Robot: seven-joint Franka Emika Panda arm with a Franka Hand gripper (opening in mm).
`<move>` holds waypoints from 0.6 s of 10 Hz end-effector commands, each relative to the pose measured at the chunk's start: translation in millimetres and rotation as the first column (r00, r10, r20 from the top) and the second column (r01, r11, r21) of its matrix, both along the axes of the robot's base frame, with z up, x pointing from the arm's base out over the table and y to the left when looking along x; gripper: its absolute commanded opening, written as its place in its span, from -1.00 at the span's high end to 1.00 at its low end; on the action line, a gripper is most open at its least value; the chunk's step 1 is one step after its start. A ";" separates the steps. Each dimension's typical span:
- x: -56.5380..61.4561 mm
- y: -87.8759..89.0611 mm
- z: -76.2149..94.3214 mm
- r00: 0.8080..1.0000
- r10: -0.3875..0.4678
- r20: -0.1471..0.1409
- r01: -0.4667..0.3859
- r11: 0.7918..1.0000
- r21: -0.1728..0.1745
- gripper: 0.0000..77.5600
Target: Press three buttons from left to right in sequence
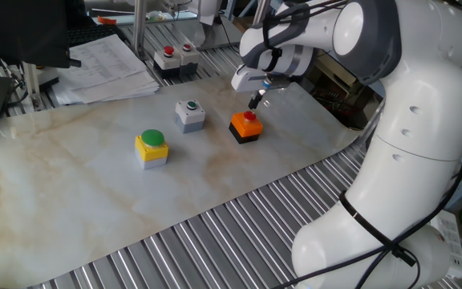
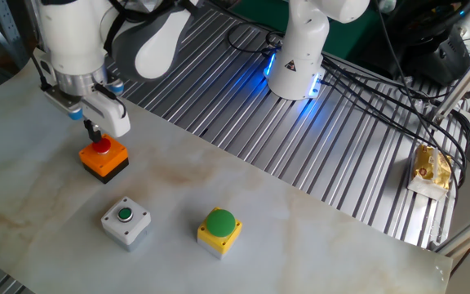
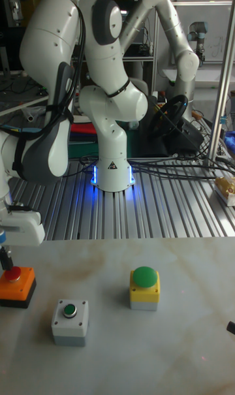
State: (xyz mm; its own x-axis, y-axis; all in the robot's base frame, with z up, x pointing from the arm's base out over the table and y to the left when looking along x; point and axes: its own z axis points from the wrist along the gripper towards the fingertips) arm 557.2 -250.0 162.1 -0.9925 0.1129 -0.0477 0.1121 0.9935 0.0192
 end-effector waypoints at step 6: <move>-2.0 -2.7 -9.5 1.000 0.005 0.019 -0.005 1.000 -0.003 1.00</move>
State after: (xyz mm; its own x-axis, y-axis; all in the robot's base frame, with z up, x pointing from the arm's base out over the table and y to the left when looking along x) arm 554.9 -251.7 151.7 -0.9923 0.1070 -0.0618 0.1060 0.9942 0.0192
